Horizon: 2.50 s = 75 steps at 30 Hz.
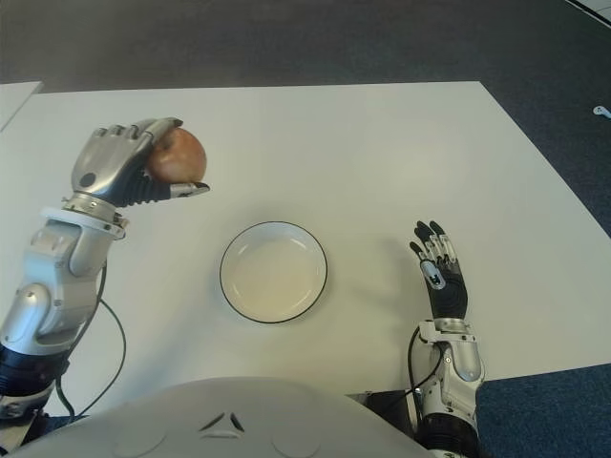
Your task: Put the apples into the plate.
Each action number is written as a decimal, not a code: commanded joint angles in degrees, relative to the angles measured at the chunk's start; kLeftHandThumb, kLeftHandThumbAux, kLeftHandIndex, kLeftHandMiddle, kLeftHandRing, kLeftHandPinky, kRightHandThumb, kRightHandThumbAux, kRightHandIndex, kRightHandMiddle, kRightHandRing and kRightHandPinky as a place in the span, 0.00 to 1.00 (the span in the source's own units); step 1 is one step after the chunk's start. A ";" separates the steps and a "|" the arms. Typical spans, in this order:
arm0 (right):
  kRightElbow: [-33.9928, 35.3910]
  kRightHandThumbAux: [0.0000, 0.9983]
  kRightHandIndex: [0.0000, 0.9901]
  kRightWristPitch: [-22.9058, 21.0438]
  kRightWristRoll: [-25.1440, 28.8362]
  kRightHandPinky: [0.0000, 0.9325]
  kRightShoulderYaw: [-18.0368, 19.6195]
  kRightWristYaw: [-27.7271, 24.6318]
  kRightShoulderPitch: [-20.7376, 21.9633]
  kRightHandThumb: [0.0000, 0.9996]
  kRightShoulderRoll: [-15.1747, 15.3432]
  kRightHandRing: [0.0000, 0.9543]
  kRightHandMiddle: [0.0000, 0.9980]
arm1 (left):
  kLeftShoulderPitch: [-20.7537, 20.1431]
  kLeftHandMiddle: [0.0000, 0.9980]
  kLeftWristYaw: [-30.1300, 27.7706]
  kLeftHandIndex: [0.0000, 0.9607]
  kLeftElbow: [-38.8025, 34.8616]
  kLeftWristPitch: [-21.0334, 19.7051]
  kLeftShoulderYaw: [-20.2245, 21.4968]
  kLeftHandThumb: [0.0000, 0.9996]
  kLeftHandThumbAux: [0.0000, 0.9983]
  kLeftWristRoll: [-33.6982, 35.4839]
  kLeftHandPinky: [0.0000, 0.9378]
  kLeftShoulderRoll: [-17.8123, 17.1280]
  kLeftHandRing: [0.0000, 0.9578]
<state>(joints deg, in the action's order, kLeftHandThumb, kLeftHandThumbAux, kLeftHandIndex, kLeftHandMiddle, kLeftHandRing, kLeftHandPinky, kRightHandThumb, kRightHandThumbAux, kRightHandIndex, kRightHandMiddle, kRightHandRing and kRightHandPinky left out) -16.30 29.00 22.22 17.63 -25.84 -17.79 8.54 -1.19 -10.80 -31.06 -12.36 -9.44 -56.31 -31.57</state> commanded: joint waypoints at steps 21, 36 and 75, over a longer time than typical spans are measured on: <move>-3.04 0.47 0.01 -3.89 -1.03 0.00 -2.35 0.26 -4.16 0.11 -1.68 0.04 0.11 | -1.50 0.85 -3.15 0.46 1.15 5.32 -17.47 0.75 0.70 -12.45 0.86 15.55 0.87; -0.20 0.48 0.02 -3.50 -0.96 0.00 -3.24 0.45 -6.18 0.13 -2.52 0.04 0.11 | -4.75 0.82 -13.90 0.46 0.98 7.02 -19.93 0.75 0.69 -12.46 0.83 18.38 0.84; 6.50 0.50 0.02 -5.75 -0.77 0.00 -4.24 3.66 -9.14 0.13 -3.45 0.07 0.13 | -1.56 0.81 -13.51 0.46 5.64 9.56 -21.23 0.74 0.69 -16.26 0.84 17.29 0.84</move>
<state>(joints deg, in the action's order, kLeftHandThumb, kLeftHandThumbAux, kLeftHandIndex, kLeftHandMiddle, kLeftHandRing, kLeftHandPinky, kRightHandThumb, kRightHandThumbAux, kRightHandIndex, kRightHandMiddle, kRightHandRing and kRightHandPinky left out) -7.97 25.76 22.14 14.36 -22.54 -24.93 6.61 -3.07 -25.77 -26.53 -3.59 -30.62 -71.47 -13.17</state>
